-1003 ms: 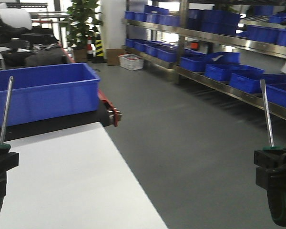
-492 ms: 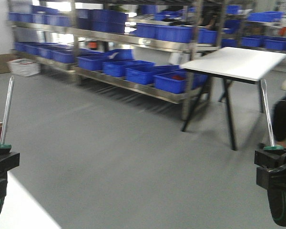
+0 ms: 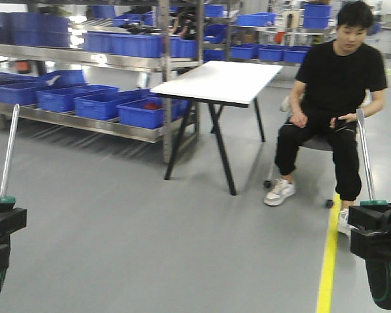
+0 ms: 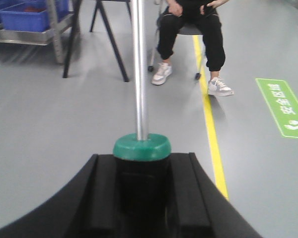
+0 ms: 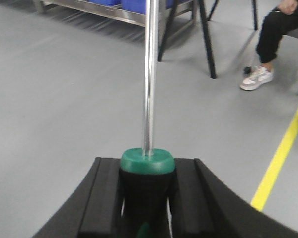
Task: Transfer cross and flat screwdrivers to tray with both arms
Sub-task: 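Hold both screwdrivers while the base turns away from the table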
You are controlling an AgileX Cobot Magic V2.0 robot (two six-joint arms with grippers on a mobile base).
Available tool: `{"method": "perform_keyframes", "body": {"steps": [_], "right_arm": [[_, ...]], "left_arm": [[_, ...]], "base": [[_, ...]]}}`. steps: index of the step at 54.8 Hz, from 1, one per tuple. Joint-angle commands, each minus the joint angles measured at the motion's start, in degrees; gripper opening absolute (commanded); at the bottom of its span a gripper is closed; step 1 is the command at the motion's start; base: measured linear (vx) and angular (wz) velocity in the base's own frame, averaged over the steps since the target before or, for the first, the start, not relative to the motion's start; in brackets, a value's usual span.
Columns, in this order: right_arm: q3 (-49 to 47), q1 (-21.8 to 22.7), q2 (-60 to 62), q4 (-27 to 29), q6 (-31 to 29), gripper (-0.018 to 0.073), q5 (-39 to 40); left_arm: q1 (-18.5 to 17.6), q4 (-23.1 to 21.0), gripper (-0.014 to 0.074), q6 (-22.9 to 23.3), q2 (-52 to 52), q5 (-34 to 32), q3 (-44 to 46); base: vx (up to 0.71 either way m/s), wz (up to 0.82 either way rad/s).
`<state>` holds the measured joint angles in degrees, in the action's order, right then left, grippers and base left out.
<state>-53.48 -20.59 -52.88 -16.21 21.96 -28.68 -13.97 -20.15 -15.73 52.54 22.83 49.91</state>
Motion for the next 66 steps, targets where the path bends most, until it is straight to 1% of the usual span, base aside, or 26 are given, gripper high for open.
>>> {"method": "perform_keyframes", "body": {"steps": [1, 21, 35, 50, 66], "right_arm": [[-1.8, 0.1, 0.8, -1.4, -0.3, -0.0008, 5.0], [-1.8, 0.1, 0.8, -1.4, -0.3, -0.0008, 5.0], [-1.8, 0.1, 0.8, -1.4, -0.3, -0.0008, 5.0], [-1.8, 0.1, 0.8, -1.4, -0.3, -0.0008, 5.0], [-1.8, 0.1, 0.8, -1.4, -0.3, -0.0008, 5.1]], "left_arm": [[-0.2, -1.1, 0.0004, 0.5, -0.6, -5.0, 1.6], [-0.2, -1.1, 0.0004, 0.5, -0.6, -5.0, 1.6], [-0.2, -1.1, 0.0004, 0.5, -0.6, -5.0, 1.6], [-0.2, -1.1, 0.0004, 0.5, -0.6, -5.0, 1.6], [-0.2, -1.1, 0.0004, 0.5, -0.6, -5.0, 1.6]], "base": [[0.18, -0.47], [0.23, -0.42], [0.32, -0.22], [0.39, 0.03], [0.47, 0.29]]}}
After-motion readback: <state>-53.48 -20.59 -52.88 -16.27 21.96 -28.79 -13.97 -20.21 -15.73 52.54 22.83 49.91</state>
